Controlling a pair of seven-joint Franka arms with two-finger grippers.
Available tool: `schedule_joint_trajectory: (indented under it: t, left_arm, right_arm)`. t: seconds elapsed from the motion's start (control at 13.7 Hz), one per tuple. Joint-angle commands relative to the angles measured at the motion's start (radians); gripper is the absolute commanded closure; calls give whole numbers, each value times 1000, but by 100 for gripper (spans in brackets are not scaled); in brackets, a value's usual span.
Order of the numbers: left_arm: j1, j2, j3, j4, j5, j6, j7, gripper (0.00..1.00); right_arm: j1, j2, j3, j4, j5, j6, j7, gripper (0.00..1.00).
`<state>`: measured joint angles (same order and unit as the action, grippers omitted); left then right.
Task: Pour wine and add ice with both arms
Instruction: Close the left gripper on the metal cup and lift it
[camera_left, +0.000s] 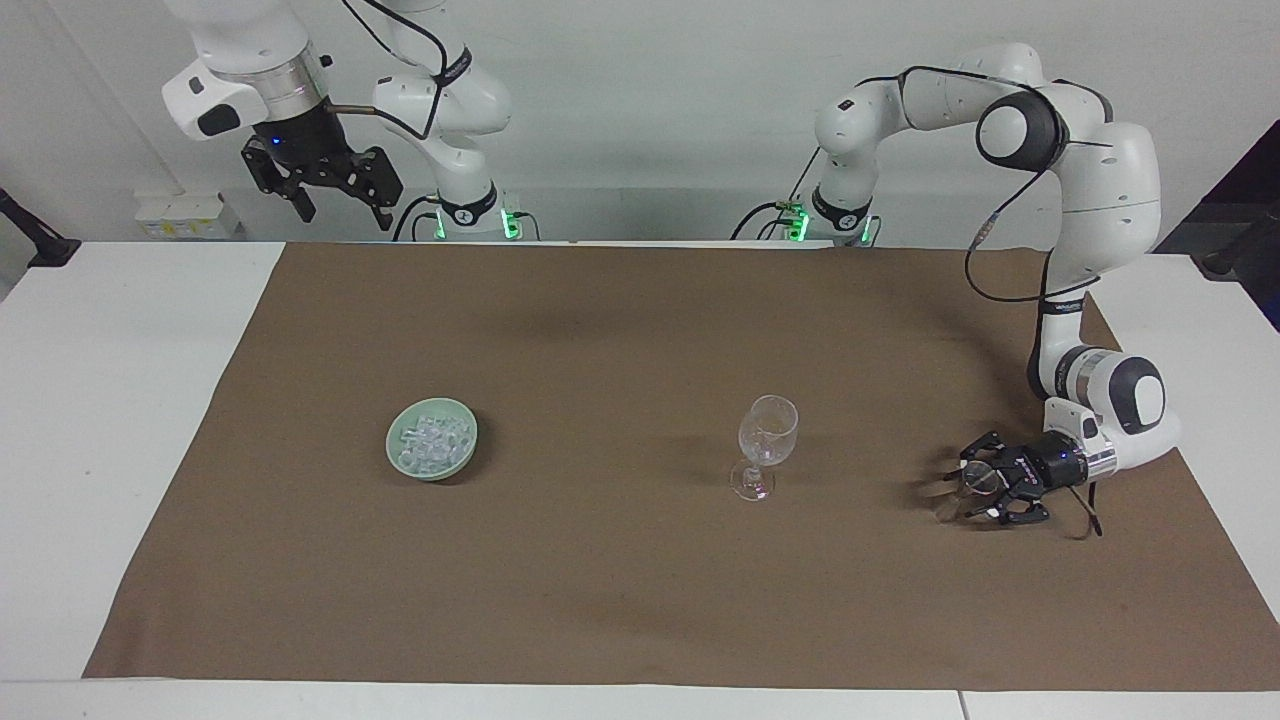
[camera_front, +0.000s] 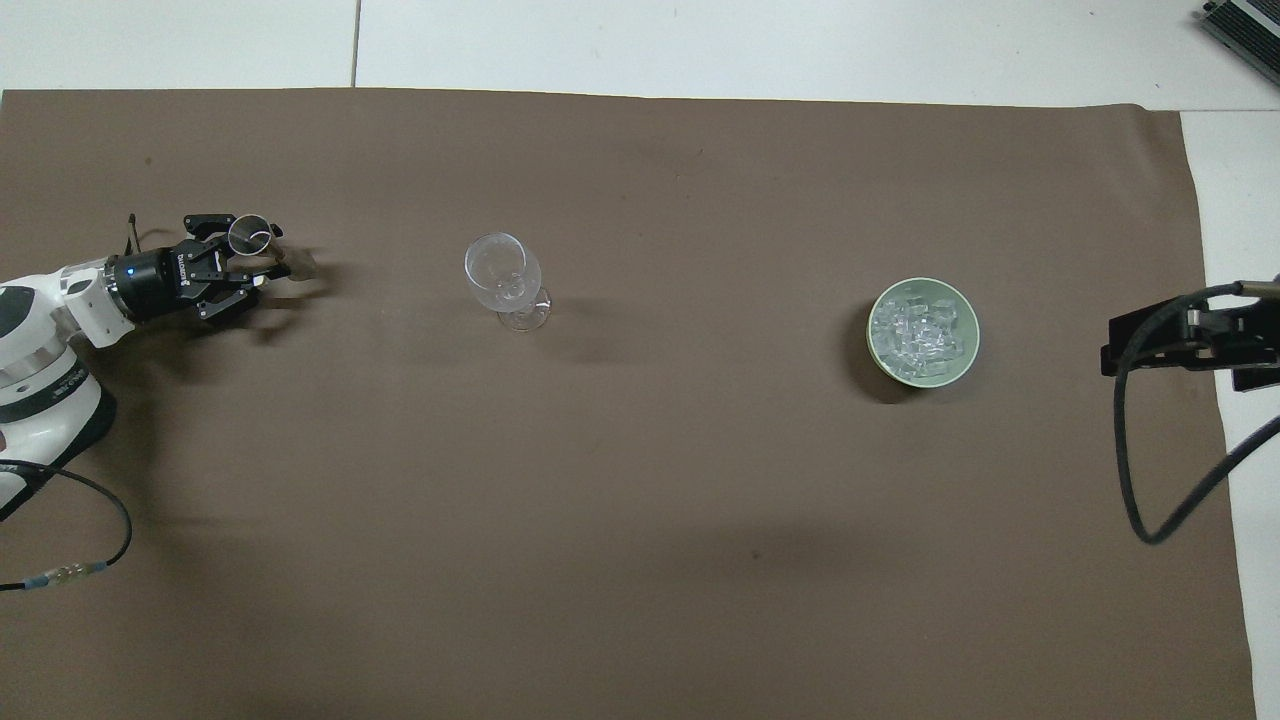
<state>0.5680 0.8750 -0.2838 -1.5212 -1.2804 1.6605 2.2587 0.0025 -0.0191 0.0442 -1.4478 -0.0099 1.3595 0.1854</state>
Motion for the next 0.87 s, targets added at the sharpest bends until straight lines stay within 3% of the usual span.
schedule_joint_trajectory:
  t: [0.0, 0.36, 0.66, 0.8]
  left_arm:
    - [21, 16, -15, 7, -17, 2, 21, 73]
    - [21, 18, -15, 4, -17, -5, 21, 80]
    - [21, 16, -31, 10, -17, -5, 21, 100]
    - [21, 7, -47, 18, -17, -25, 15, 100]
  right_arm:
    - [-12, -18, -1, -20, 24, 4, -10, 0]
    - [-12, -18, -1, -20, 24, 4, -10, 0]
    - [-12, -18, -1, -20, 24, 4, -10, 0]
    - [-12, -18, -1, -20, 24, 4, -10, 0]
